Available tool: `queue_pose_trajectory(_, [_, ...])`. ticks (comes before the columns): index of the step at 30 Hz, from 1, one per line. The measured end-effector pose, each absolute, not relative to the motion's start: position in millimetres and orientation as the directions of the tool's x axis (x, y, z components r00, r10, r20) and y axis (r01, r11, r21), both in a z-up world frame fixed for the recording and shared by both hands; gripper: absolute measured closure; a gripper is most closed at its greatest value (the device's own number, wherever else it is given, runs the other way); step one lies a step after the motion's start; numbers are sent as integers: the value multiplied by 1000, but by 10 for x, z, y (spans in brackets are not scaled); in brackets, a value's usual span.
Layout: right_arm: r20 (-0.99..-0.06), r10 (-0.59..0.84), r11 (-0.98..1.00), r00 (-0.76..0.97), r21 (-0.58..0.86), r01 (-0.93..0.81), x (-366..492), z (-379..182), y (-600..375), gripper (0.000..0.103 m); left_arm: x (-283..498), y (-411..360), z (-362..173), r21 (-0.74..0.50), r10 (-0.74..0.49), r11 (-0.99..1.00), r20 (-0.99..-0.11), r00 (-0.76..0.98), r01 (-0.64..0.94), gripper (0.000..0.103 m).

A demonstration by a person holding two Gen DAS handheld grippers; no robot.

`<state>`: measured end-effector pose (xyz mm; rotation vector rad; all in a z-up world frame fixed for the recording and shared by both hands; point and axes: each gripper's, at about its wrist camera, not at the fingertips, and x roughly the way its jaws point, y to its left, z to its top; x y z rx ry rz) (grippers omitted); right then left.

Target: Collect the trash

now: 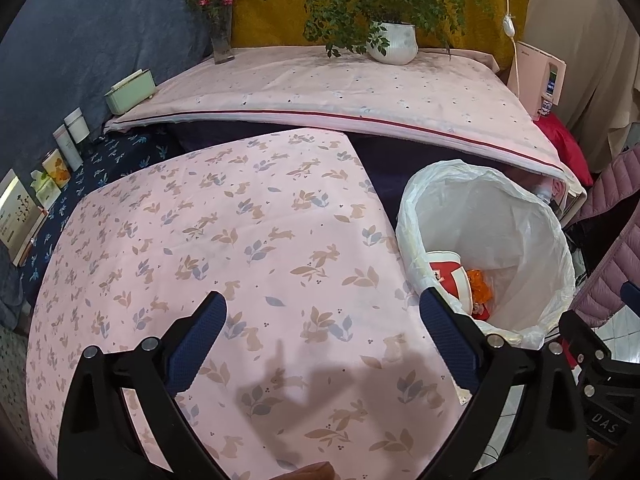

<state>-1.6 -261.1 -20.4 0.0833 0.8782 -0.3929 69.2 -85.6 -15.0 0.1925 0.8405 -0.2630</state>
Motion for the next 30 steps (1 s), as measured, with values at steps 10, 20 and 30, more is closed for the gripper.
queue_pose_trajectory(10, [-770,-299,927,564,-95,363,-8,-242,-2602,7,679,-884,-155,59,-157,951,-755,637,303,10])
queue_pose_trajectory(20, [-773,-296,928,561,-95,359,-4,-270,-2598,7,659,-861,-197,56,-150,955,-756,637,291,10])
queue_pose_trajectory(30, [-774,-303,929,557,-110,353,-17,-312,-2579,7,619,-867,-190,54,-153,956,-747,648,288,10])
